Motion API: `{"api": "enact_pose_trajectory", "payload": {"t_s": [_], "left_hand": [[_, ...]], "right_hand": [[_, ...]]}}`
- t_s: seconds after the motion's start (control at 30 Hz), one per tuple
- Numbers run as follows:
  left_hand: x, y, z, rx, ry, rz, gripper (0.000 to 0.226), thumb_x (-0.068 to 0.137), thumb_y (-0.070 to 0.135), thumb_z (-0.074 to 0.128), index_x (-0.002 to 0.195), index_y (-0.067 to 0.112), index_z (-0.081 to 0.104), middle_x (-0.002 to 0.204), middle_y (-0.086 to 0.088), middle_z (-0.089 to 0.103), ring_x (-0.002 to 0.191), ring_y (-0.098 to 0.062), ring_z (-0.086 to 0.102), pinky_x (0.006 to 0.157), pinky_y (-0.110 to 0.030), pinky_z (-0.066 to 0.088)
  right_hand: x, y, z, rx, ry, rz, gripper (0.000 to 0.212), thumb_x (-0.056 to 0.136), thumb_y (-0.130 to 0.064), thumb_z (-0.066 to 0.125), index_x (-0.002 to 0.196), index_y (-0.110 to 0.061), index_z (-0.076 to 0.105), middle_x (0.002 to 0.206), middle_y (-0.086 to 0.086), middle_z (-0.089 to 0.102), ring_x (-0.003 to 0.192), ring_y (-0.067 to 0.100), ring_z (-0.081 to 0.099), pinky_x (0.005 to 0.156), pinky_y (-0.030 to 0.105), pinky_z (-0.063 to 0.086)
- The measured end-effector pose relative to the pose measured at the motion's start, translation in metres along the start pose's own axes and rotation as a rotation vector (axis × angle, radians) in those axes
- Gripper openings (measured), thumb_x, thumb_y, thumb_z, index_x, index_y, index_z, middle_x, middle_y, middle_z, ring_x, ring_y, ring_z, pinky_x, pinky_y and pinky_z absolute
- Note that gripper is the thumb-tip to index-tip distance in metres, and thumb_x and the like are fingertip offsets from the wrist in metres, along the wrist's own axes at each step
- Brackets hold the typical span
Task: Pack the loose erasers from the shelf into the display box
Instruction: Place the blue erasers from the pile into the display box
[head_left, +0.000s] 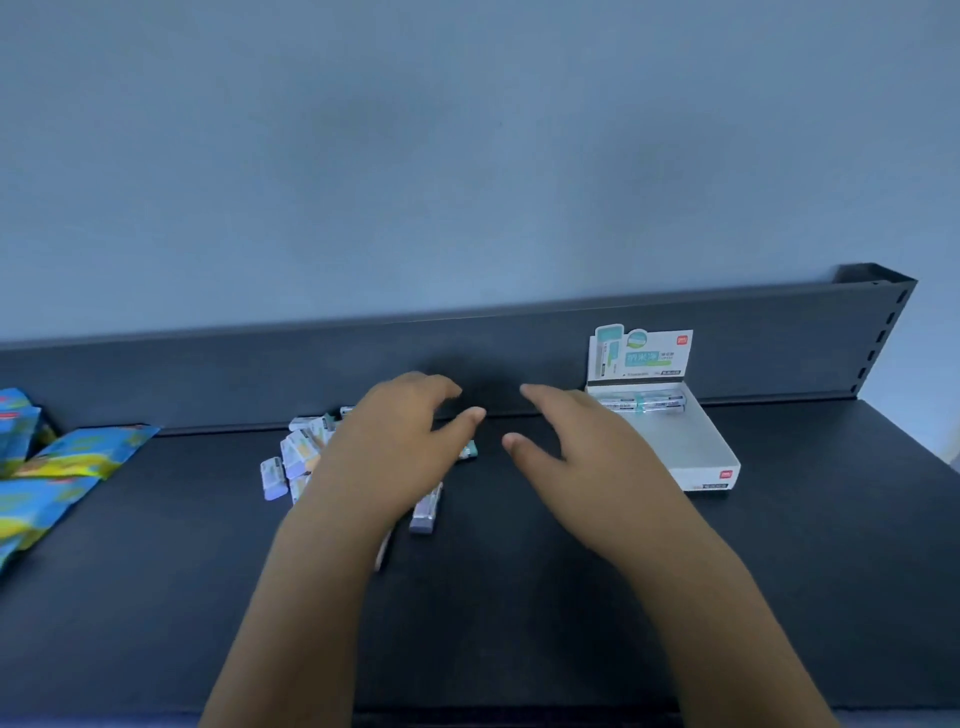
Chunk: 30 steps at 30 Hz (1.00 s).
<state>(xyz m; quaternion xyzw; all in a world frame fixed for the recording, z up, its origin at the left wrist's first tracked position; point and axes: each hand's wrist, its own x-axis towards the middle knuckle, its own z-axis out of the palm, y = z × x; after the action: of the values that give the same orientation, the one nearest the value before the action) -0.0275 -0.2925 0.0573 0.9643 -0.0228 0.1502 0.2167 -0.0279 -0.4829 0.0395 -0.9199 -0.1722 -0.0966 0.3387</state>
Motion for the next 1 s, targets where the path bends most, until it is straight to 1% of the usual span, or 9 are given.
{"api": "enact_pose_trajectory", "payload": {"t_s": [0.2, 0.3, 0.43, 0.5, 0.63, 0.77, 0.83, 0.9, 1.0], "left_hand": [[-0.005, -0.070, -0.046, -0.071, 0.110, -0.043, 0.022, 0.096, 0.032, 0.063, 0.116, 0.030, 0.069, 0.121, 0.014, 0.066, 0.111, -0.013, 0.062, 0.092, -0.038, 0.053], [-0.004, -0.106, -0.059, -0.057, 0.078, -0.031, 0.024, 0.096, 0.023, 0.063, 0.119, 0.029, 0.069, 0.125, 0.013, 0.065, 0.107, -0.014, 0.065, 0.092, -0.034, 0.050], [0.001, -0.157, -0.070, 0.000, -0.034, 0.015, 0.029, 0.093, 0.015, 0.064, 0.120, 0.026, 0.070, 0.124, 0.008, 0.066, 0.116, -0.015, 0.060, 0.099, -0.036, 0.048], [0.007, -0.177, -0.074, 0.014, -0.110, 0.023, 0.029, 0.091, 0.014, 0.065, 0.115, 0.028, 0.072, 0.119, 0.010, 0.067, 0.112, -0.013, 0.062, 0.098, -0.037, 0.051], [0.023, -0.194, -0.074, 0.043, -0.229, 0.093, 0.030, 0.085, 0.011, 0.064, 0.102, 0.035, 0.072, 0.105, 0.015, 0.068, 0.095, -0.009, 0.065, 0.082, -0.034, 0.055], [0.030, -0.203, -0.064, 0.107, -0.303, 0.139, 0.039, 0.082, 0.010, 0.064, 0.113, 0.035, 0.069, 0.117, 0.010, 0.066, 0.108, -0.015, 0.062, 0.090, -0.038, 0.054], [0.030, -0.210, -0.059, 0.125, -0.314, 0.118, 0.030, 0.082, 0.017, 0.072, 0.110, 0.028, 0.068, 0.116, 0.005, 0.062, 0.105, -0.018, 0.061, 0.089, -0.039, 0.054], [0.029, -0.214, -0.054, 0.127, -0.316, 0.115, 0.030, 0.078, 0.024, 0.078, 0.106, 0.025, 0.066, 0.110, 0.003, 0.056, 0.096, -0.020, 0.060, 0.084, -0.041, 0.055], [0.030, -0.218, -0.051, 0.128, -0.326, 0.127, 0.034, 0.071, 0.020, 0.079, 0.100, 0.027, 0.063, 0.104, 0.005, 0.053, 0.091, -0.021, 0.060, 0.080, -0.041, 0.055]], "right_hand": [[0.015, -0.048, 0.025, 0.051, 0.004, -0.035, 0.052, 0.098, -0.047, 0.055, 0.148, -0.037, 0.043, 0.137, -0.012, 0.055, 0.128, 0.009, 0.050, 0.105, 0.034, 0.043], [0.027, -0.072, 0.046, 0.063, 0.023, -0.037, 0.051, 0.098, -0.044, 0.056, 0.147, -0.034, 0.047, 0.138, -0.009, 0.057, 0.128, 0.010, 0.051, 0.106, 0.033, 0.042], [0.038, -0.105, 0.075, 0.032, -0.016, 0.010, 0.042, 0.099, -0.038, 0.056, 0.140, -0.032, 0.055, 0.133, -0.007, 0.063, 0.123, 0.011, 0.057, 0.105, 0.039, 0.048], [0.045, -0.119, 0.088, -0.005, -0.035, 0.026, 0.036, 0.099, -0.033, 0.057, 0.134, -0.030, 0.061, 0.126, -0.008, 0.066, 0.118, 0.012, 0.060, 0.102, 0.037, 0.049], [0.065, -0.144, 0.107, -0.138, -0.086, 0.059, 0.033, 0.098, -0.023, 0.054, 0.128, -0.029, 0.065, 0.124, -0.006, 0.067, 0.112, 0.014, 0.062, 0.095, 0.034, 0.051], [0.102, -0.151, 0.116, -0.308, -0.207, 0.061, 0.037, 0.098, -0.014, 0.052, 0.132, -0.024, 0.065, 0.135, -0.002, 0.063, 0.122, 0.019, 0.058, 0.101, 0.032, 0.047], [0.120, -0.144, 0.120, -0.388, -0.229, 0.081, 0.038, 0.097, -0.012, 0.053, 0.131, -0.025, 0.065, 0.137, -0.001, 0.062, 0.123, 0.020, 0.058, 0.095, 0.030, 0.045], [0.131, -0.134, 0.123, -0.456, -0.251, 0.134, 0.038, 0.096, -0.010, 0.054, 0.128, -0.024, 0.068, 0.134, 0.001, 0.064, 0.118, 0.024, 0.060, 0.091, 0.031, 0.046], [0.140, -0.118, 0.126, -0.488, -0.274, 0.203, 0.031, 0.092, -0.008, 0.056, 0.114, -0.019, 0.074, 0.122, 0.005, 0.070, 0.107, 0.028, 0.064, 0.093, 0.038, 0.053]]}}
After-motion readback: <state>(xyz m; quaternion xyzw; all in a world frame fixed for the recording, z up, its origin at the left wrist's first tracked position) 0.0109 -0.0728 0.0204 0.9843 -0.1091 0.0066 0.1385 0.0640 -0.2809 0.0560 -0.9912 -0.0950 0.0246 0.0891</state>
